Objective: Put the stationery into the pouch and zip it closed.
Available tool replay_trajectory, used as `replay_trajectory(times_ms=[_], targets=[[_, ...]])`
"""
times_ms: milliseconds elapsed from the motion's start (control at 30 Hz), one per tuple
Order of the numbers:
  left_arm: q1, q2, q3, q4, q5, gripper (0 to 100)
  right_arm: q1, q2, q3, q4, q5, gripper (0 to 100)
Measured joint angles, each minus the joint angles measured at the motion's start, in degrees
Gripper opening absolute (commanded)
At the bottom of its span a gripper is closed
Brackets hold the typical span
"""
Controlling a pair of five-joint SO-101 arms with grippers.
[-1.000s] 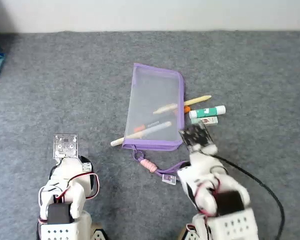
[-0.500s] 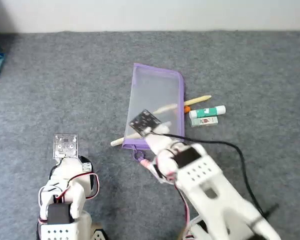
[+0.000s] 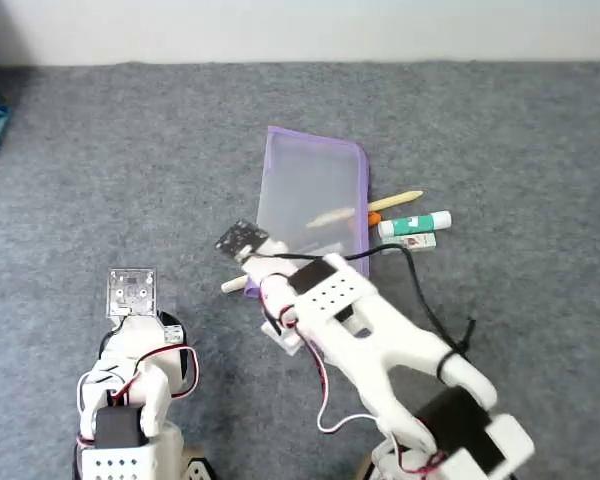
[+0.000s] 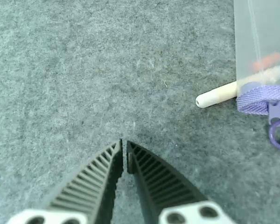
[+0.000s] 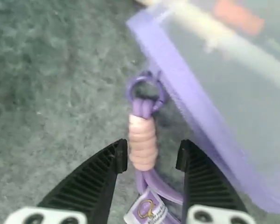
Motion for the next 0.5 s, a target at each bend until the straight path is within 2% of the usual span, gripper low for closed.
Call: replay_trajectory(times_ms=[200, 267, 367, 433, 500], targets=[[0.0, 0.0, 0.0, 0.0, 0.0, 2, -0.1, 6.5, -0.1, -2.9, 0.0, 18.8], [0.0, 0.0, 0.0, 0.0, 0.0, 2, -0.1, 7.6, -1.0, -3.5, 0.0, 14.7], [0.0, 0.0, 0.0, 0.0, 0.0, 2, 0.8, 8.9, -2.5, -3.5, 0.0, 0.2], [0.0, 0.0, 0.0, 0.0, 0.0, 2, 1.1, 9.0, -3.3, -3.5, 1.6, 3.0], [0.0, 0.0, 0.0, 0.0, 0.0, 2, 0.9, 9.1, -4.1, -3.3, 4.1, 0.4]])
